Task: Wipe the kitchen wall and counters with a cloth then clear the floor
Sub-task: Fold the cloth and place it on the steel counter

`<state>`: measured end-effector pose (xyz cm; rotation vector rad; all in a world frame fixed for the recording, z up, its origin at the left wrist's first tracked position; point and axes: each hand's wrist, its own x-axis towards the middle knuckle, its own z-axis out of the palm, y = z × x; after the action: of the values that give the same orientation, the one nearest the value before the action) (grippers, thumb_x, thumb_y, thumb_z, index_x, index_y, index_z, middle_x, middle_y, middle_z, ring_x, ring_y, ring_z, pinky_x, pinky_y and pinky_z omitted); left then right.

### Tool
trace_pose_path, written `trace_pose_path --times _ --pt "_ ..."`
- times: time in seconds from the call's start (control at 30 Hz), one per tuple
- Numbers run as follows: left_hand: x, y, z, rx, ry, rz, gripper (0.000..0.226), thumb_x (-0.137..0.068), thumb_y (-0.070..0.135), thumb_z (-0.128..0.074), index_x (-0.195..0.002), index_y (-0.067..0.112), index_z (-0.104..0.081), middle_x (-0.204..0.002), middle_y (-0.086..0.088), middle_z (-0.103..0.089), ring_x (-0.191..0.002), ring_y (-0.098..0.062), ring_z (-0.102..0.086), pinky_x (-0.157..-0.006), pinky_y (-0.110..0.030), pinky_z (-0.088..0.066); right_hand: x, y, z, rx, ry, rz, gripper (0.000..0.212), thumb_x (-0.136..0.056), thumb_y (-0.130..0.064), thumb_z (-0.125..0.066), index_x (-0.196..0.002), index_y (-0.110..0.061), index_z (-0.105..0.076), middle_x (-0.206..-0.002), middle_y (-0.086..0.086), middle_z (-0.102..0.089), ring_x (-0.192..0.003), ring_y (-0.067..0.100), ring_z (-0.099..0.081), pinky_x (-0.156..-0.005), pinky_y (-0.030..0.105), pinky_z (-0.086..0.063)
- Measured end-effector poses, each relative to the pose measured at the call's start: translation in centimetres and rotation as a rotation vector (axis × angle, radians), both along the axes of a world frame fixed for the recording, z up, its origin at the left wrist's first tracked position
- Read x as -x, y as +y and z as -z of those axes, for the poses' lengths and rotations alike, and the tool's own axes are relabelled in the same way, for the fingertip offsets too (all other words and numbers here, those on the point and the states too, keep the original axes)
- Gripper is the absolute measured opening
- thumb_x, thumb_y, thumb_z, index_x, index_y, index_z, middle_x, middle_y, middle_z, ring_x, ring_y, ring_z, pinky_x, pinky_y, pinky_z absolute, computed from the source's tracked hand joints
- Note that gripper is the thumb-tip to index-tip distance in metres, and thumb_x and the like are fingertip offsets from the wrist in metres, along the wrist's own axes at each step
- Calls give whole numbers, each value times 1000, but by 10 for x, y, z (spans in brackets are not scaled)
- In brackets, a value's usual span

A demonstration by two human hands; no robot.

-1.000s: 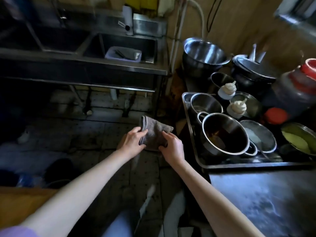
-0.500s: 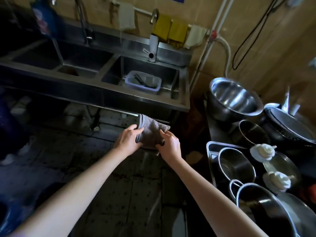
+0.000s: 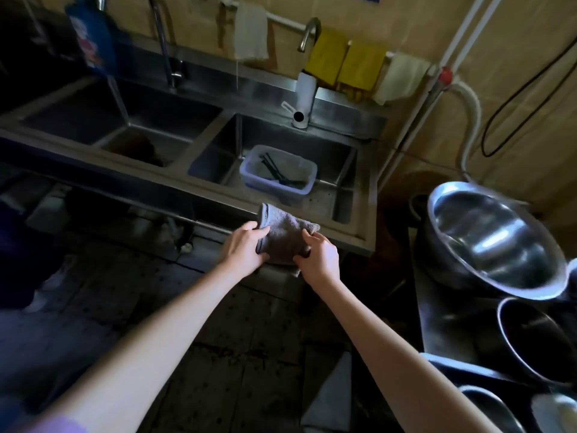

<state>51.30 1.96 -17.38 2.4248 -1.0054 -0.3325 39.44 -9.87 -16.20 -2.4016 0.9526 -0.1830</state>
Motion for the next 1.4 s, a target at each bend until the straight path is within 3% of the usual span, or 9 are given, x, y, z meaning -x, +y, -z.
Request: trace_pose_path --times 0.33,0.5,0.6,0.8,0.97,1.07,1.17,1.27,1.4 --pt "-50 -66 11 -83 -4 53 61 -77 19 -72 -135 19 -51 -143 -7 -43 -124 -30 -48 -99 -34 -41 -55 -68 23 -1 96 -13 66 -79 -15 -70 -140 -13 -44 -144 9 -45 -133 22 -41 -108 23 -28" --pt "-77 -85 16 -107 55 102 61 -79 12 -71 -136 12 -48 -144 -13 -40 -129 -29 -42 -105 -30 -33 -78 -79 32 -34 109 45 68 -80 -12 -70 -142 -14 -42 -146 9 -42 -135 22 -38 -109 24 -27" --pt "-87 -92 23 -120 73 125 60 -80 13 -70 -136 14 -49 -143 -12 -41 -128 -28 -43 -103 -33 -38 -87 -85 37 -46 125 68 69 -79 -11 -70 -142 -15 -42 -147 10 -41 -135 23 -38 -110 26 -29" --pt "-100 -99 36 -153 116 195 59 -86 4 -60 -141 11 -41 -148 -13 -31 -135 -26 -33 -105 -22 -23 -91 -92 48 -37 166 83 74 -77 -13 -73 -143 -18 -40 -144 6 -45 -130 24 -44 -106 29 -35" --pt "-105 -97 47 -154 137 201 61 -84 9 -66 -140 9 -42 -147 -14 -29 -136 -28 -32 -109 -26 -24 -93 -95 55 -5 203 90 72 -78 -18 -73 -143 -21 -40 -147 5 -40 -132 24 -42 -105 32 -37" --pt "-109 -95 53 -111 58 187 57 -80 19 -71 -133 9 -50 -148 -12 -26 -135 -31 -31 -111 -35 -26 -93 -95 56 45 261 81 68 -77 -27 -74 -139 -25 -45 -152 4 -26 -133 25 -33 -101 35 -42" --pt "-116 -98 55 -239 -162 253 63 -82 36 -68 -137 22 -42 -153 -2 -23 -135 -29 -27 -110 -47 -25 -94 -98 59 92 343 20 70 -80 -37 -70 -142 -27 -39 -158 4 -10 -141 27 -17 -109 41 -31" --pt "-122 -106 56 -346 -196 356 74 -87 38 -61 -148 22 -22 -157 0 -18 -143 -26 -15 -115 -50 -6 -100 -101 62 126 426 -87 74 -85 -40 -63 -148 -27 -27 -160 3 -7 -146 26 -5 -115 45 -18" --pt "-125 -112 58 -429 -216 421 69 -90 41 -55 -148 22 -23 -156 -1 -22 -145 -28 -12 -115 -51 5 -105 -101 69 108 466 -156 75 -90 -38 -57 -151 -24 -16 -158 -1 -16 -147 23 -7 -116 47 -11"
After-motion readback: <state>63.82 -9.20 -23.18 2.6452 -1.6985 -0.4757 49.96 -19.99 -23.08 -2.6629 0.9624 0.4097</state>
